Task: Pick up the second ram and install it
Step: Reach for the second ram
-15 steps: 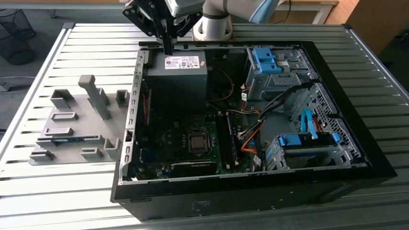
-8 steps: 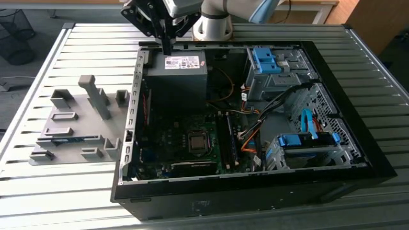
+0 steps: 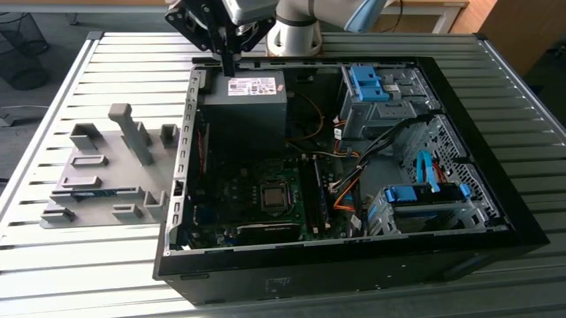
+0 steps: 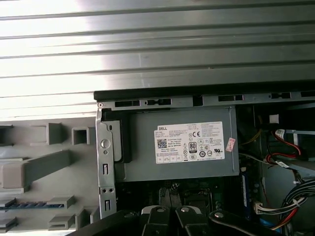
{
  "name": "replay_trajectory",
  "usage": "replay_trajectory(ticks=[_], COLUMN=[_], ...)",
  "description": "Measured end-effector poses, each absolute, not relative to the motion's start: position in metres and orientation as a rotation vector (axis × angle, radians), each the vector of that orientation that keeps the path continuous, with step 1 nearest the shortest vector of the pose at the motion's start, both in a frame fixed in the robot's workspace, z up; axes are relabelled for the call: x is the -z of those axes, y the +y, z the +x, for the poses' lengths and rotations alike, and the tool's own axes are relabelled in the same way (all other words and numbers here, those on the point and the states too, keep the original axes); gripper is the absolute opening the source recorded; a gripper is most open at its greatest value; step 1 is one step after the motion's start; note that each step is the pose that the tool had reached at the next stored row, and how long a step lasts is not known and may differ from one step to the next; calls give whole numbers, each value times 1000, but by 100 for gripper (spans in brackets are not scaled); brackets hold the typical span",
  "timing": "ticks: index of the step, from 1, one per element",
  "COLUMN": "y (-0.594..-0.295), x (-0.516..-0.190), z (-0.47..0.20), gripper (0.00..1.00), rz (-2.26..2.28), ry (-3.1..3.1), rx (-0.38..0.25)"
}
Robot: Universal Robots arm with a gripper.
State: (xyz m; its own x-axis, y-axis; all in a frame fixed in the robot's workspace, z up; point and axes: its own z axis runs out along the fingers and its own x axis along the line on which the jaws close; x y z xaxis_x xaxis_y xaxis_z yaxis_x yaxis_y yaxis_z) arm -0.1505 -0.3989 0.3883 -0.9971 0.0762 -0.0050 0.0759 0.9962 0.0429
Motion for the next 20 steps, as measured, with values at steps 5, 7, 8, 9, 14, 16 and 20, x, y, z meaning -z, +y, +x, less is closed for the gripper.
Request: replay_trajectory(ticks=[5, 7, 8, 9, 14, 16, 20], y=[-399, -399, -399, -399, -399, -399, -399], x=[-388, -388, -388, -388, -387, -387, -387], z=[-152, -153, -153, -153, -155, -156, -157], gripper=[11, 11, 11, 11, 11, 11, 11], rz=[119, 119, 119, 120, 120, 120, 120], ry=[3133, 3134, 3134, 3134, 3135, 3136, 3137], rx=[-67, -67, -67, -67, -67, -67, -67])
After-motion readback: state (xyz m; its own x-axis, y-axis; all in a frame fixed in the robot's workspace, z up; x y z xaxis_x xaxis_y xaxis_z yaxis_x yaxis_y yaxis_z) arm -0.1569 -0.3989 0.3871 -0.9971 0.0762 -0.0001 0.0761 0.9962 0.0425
